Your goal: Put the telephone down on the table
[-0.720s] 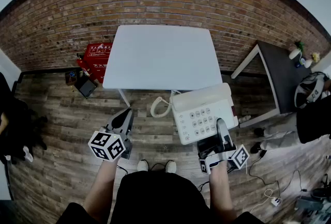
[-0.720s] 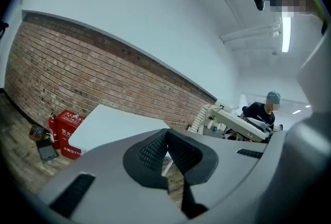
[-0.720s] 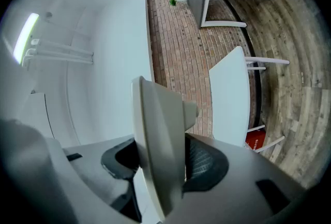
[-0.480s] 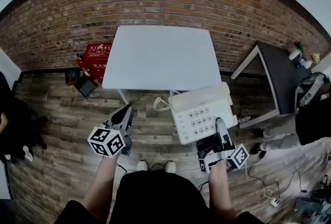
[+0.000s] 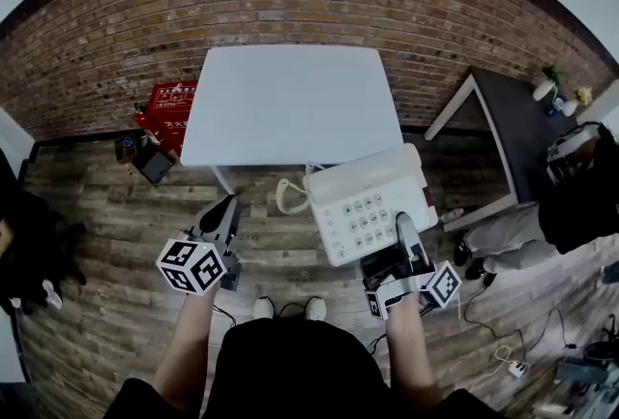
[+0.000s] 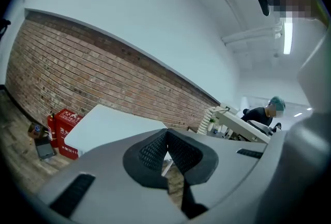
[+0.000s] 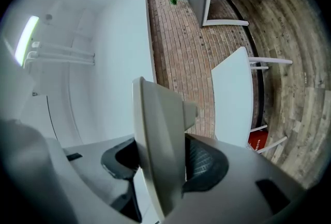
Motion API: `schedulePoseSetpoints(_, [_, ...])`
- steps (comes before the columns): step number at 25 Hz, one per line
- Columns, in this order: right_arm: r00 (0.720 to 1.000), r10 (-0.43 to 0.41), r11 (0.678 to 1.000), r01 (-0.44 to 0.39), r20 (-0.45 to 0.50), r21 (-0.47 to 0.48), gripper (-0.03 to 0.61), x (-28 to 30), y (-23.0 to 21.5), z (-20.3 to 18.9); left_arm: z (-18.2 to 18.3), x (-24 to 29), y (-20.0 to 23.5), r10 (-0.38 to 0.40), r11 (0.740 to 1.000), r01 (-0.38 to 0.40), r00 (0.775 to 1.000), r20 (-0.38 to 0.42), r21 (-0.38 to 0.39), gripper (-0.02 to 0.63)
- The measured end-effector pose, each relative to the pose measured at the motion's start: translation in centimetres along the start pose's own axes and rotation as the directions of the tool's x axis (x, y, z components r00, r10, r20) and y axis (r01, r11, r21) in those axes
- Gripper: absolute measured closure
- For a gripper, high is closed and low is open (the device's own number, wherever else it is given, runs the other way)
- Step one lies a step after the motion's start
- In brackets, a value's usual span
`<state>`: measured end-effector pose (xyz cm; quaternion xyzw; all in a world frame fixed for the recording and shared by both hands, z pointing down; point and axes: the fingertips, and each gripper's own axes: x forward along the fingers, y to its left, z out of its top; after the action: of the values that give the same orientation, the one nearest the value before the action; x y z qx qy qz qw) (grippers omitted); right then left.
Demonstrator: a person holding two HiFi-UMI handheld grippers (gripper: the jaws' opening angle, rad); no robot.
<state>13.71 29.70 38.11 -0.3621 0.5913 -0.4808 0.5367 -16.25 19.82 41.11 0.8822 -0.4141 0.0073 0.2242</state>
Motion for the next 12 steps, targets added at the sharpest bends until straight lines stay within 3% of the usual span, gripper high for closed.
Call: schedulePoseSetpoints(12, [0.999,-0.018,1.0,0.018,-0.038,0.001,0.354,-1.6,-0.6,2.7,-2.5,0.9,-2.1,0.034,0.995,-0.033,0.999,0.008,-0.09,0.601])
